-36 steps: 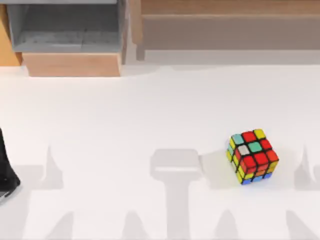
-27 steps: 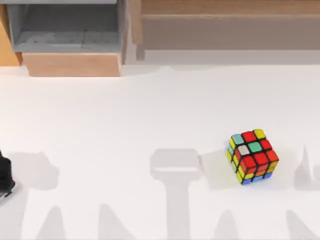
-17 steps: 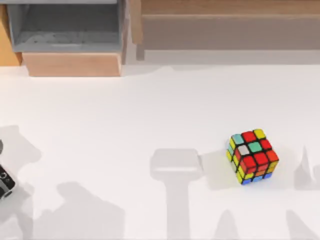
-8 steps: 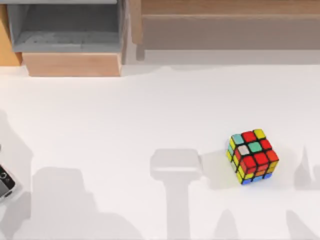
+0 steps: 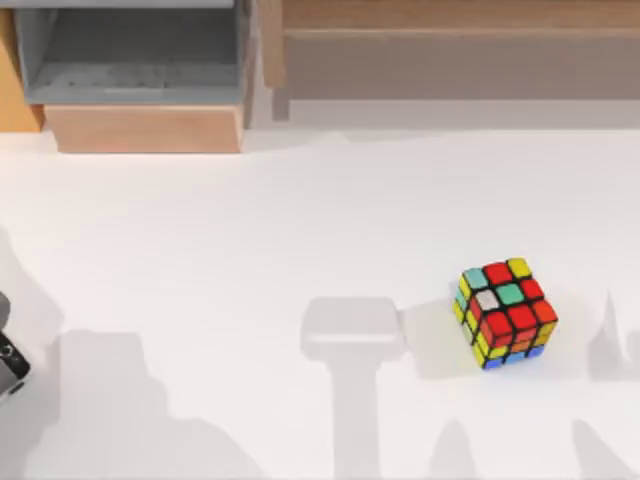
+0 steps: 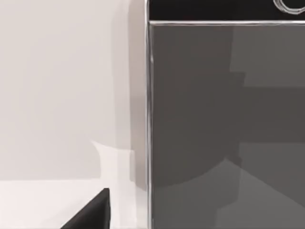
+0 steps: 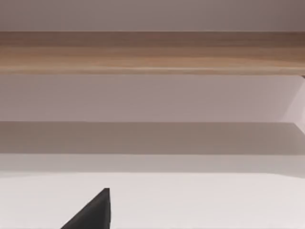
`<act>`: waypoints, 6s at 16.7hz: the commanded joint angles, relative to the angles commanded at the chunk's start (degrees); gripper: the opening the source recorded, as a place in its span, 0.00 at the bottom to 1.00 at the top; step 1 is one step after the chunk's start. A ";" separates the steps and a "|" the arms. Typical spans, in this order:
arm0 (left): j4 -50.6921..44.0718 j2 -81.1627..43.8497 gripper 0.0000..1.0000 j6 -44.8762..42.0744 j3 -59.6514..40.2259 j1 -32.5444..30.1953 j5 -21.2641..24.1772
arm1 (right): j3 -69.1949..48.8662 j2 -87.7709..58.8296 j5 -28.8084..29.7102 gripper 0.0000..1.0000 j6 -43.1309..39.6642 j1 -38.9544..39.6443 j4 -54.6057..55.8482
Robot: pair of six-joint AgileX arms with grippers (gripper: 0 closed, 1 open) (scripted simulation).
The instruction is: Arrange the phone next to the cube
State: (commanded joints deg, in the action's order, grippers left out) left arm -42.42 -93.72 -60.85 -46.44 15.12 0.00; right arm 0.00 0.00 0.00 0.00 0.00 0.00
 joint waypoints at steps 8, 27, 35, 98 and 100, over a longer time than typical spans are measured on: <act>4.09 -2.38 0.92 -0.16 2.02 0.11 0.00 | 0.00 0.00 0.00 1.00 0.00 0.00 0.00; 4.09 -2.38 0.00 -0.16 2.02 0.11 0.00 | 0.00 0.00 0.00 1.00 0.00 0.00 0.00; -2.12 1.29 0.00 0.33 -0.67 -0.07 0.41 | 0.00 0.00 0.00 1.00 0.00 0.00 0.00; -24.07 -30.65 0.00 104.71 -58.93 -59.77 -0.99 | 0.00 0.00 0.00 1.00 0.00 0.00 0.00; -22.79 -30.50 0.00 104.69 -58.27 -59.77 -1.13 | 0.00 0.00 0.00 1.00 0.00 0.00 0.00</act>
State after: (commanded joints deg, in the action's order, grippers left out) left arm -65.21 -124.21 43.84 -104.71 -44.65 -1.12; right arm 0.00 0.00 0.00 0.00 0.00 0.00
